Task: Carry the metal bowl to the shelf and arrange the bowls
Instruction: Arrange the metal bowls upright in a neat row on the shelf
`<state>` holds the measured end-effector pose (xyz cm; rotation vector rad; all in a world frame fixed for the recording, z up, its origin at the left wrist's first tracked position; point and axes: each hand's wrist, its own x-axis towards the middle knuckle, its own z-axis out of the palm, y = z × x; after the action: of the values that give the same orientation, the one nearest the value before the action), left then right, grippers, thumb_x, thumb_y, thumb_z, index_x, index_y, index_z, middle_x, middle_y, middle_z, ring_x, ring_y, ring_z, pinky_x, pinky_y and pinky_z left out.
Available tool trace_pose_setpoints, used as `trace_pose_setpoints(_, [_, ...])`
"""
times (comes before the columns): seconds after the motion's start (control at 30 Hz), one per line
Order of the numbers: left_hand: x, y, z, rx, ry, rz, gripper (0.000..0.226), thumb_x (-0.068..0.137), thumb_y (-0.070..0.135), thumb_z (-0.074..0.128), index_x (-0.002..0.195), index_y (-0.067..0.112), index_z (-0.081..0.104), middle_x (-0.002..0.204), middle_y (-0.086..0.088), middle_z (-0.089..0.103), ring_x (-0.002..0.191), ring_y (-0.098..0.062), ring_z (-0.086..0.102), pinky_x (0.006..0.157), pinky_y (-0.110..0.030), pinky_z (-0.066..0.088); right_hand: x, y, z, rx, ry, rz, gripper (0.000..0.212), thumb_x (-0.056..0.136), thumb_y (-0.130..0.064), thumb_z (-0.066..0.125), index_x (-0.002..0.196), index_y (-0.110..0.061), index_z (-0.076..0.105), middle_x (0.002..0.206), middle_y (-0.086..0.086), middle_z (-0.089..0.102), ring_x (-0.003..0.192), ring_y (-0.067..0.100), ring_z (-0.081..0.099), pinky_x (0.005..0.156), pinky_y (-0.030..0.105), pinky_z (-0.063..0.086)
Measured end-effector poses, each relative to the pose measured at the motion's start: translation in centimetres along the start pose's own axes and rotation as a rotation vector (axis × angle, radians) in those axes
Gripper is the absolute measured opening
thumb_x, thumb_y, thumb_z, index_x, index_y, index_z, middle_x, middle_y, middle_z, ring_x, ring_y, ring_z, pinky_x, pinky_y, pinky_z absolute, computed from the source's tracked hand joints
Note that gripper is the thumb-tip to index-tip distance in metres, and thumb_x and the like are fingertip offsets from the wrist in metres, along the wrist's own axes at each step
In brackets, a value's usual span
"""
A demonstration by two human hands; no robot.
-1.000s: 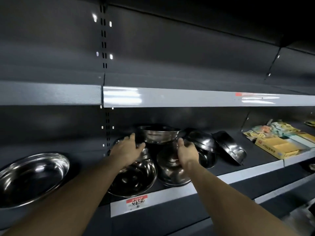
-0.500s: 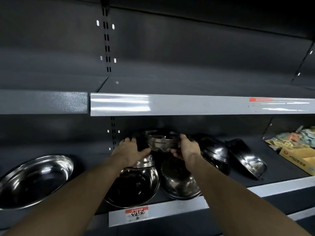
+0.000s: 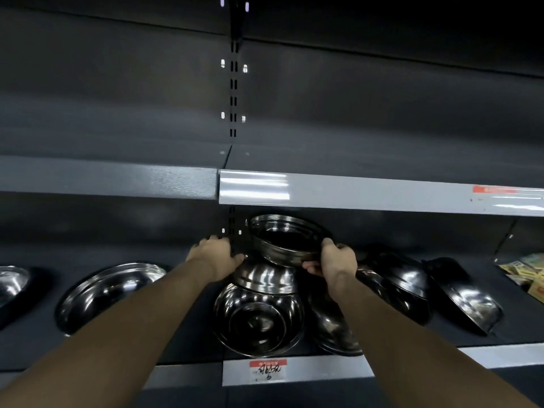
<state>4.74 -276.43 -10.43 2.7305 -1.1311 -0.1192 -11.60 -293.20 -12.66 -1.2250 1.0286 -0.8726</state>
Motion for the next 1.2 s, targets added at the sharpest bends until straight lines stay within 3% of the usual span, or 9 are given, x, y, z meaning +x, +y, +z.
trace_pose_setpoints(0.13, [-1.3,-3.9,-1.5,0.033,0.037,-0.086,0.058,0.096,0.049,0.048,0.14,0.011,0.047,0.142,-0.016,0.047,0.134,-0.033,0.043,0.112,-0.042,0.037,-2.0,0.8,3.5,-0.031,-0.104,-0.006,0.054,0.098,-0.021,0.047,0.147,-0.003,0.034,0.08,0.028,0.072,0.039,0.023,0.066,0.038,0.023,0.051])
trace_pose_setpoints(0.23, [-2.9,-7.8,-2.3,0.038,0.068,-0.173,0.057,0.097,0.047,0.048,0.141,0.011,0.045,0.145,-0.014,0.044,0.136,-0.033,0.041,0.112,-0.044,0.037,-3.6,1.6,6.6,-0.075,-0.17,0.009,0.051,0.097,-0.02,0.047,0.144,-0.004,0.038,0.06,0.02,0.072,0.036,0.023,0.064,0.039,0.023,0.05])
trace_pose_setpoints(0.33, [-4.7,-11.7,-2.9,0.019,0.081,-0.251,0.055,0.097,0.045,0.048,0.142,0.012,0.045,0.145,-0.011,0.043,0.135,-0.032,0.041,0.111,-0.044,0.037,-5.2,2.5,10.0,-0.075,-0.245,0.02,0.043,0.098,-0.016,0.047,0.138,0.001,0.044,0.057,0.018,0.07,0.04,0.024,0.066,0.038,0.022,0.049])
trace_pose_setpoints(0.43, [-6.8,-15.4,-3.3,0.016,0.087,-0.325,0.057,0.095,0.044,0.051,0.143,0.013,0.044,0.146,-0.011,0.043,0.135,-0.032,0.042,0.11,-0.044,0.038,-7.1,3.5,13.2,-0.074,-0.324,0.03,0.035,0.101,-0.015,0.045,0.13,0.004,0.047,0.073,0.025,0.071,0.043,0.025,0.069,0.04,0.024,0.052])
trace_pose_setpoints(0.67, [-10.0,-21.2,-4.3,0.027,0.095,-0.439,0.064,0.095,0.048,0.05,0.147,0.012,0.039,0.148,-0.012,0.041,0.137,-0.033,0.04,0.112,-0.045,0.037,-10.5,5.4,19.2,-0.074,-0.432,0.059,0.028,0.101,-0.019,0.048,0.12,0.001,0.053,0.066,0.017,0.07,0.045,0.026,0.07,0.038,0.023,0.052])
trace_pose_setpoints(0.8, [-11.3,-23.2,-4.7,0.003,0.106,-0.466,0.06,0.095,0.046,0.05,0.143,0.01,0.043,0.145,-0.013,0.044,0.137,-0.033,0.04,0.112,-0.045,0.037,-11.7,6.7,21.5,-0.105,-0.469,0.08,0.027,0.098,-0.01,0.043,0.119,0.003,0.054,0.083,0.026,0.071,0.045,0.027,0.071,0.037,0.022,0.051])
trace_pose_setpoints(0.93, [-12.5,-24.7,-4.4,0.008,0.093,-0.489,0.058,0.096,0.047,0.049,0.141,0.011,0.046,0.146,-0.013,0.043,0.136,-0.032,0.043,0.112,-0.044,0.037,-12.7,8.0,23.4,-0.157,-0.513,0.111,0.03,0.097,-0.005,0.039,0.123,0.001,0.054,0.105,0.03,0.069,0.045,0.026,0.071,0.038,0.024,0.053])
trace_pose_setpoints(1.2, [-12.8,-26.3,-4.3,0.002,0.092,-0.502,0.052,0.097,0.044,0.049,0.139,0.013,0.048,0.148,-0.013,0.042,0.137,-0.032,0.04,0.111,-0.043,0.036,-14.6,9.9,24.6,-0.25,-0.568,0.143,0.039,0.094,0.001,0.034,0.125,-0.007,0.057,0.115,0.022,0.067,0.056,0.028,0.072,0.042,0.024,0.055])
